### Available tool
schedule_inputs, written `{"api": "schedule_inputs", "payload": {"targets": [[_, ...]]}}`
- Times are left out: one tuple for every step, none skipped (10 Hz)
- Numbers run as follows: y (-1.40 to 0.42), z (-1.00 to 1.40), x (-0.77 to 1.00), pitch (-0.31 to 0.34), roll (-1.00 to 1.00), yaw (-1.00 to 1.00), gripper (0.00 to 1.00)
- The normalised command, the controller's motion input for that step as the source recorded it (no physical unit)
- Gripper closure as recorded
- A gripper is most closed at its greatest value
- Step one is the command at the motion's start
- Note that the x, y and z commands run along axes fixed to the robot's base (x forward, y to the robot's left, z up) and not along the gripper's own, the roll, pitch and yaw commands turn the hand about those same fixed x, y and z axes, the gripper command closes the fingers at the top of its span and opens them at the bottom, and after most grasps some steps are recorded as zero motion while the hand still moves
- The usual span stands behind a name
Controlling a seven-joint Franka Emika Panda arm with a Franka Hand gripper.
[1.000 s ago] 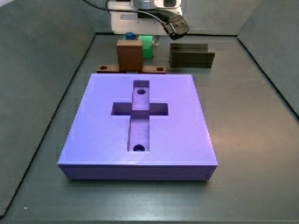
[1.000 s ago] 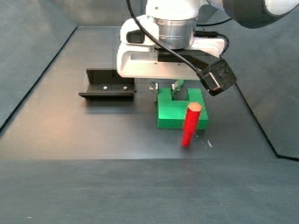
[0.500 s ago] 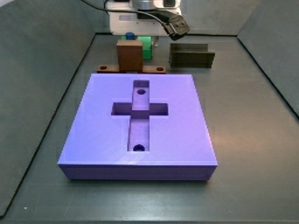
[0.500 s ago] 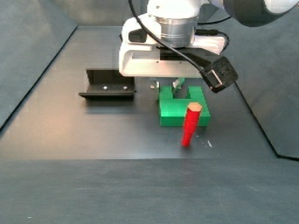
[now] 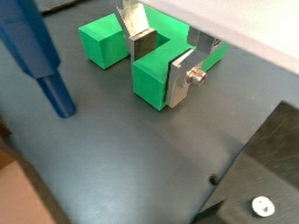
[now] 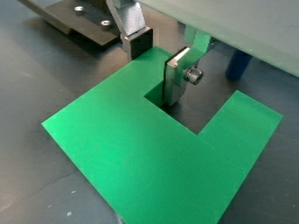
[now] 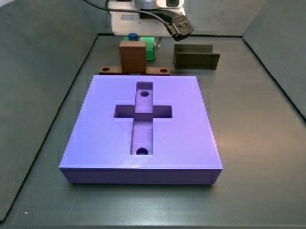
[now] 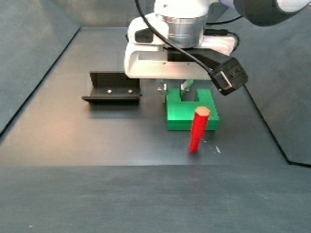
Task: Pick up the green object. Move up. Place the green object on the fixture. Regrasp the green object. Move to above the board. Insert the green object.
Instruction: Pick up the green object, then move up, then place the green object on the fixture.
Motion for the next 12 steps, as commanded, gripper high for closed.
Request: {"api": "schedule_inputs", "payload": {"targets": [[0.00,0.00,0.00,0.000,0.00,0.00,1.00],[0.00,0.00,0.00,0.000,0.00,0.00,1.00],[0.00,0.00,0.00,0.000,0.00,0.00,1.00],[0.00,0.00,0.00,0.000,0.00,0.00,1.00],[0.00,0.83,0.00,0.000,0.00,0.00,1.00],[0.02,0.82,-0.01,0.006,0.00,-0.03,1.00],[0.03,0.63,-0.05,0.052,0.01,-0.04,1.00],[0.01,0.25,0.01,0.039,0.04,-0.02,1.00],[0.00,0.00,0.07,0.000,-0.02,0.00,1.00],[0.00,0.32,0.84,0.000,-0.43,-0.29,1.00],[0.16,0.55,0.77,-0.234,-0.92,-0.35,1.00],[0.16,0.55,0.79,-0.223,-0.91,-0.34,1.00]]}}
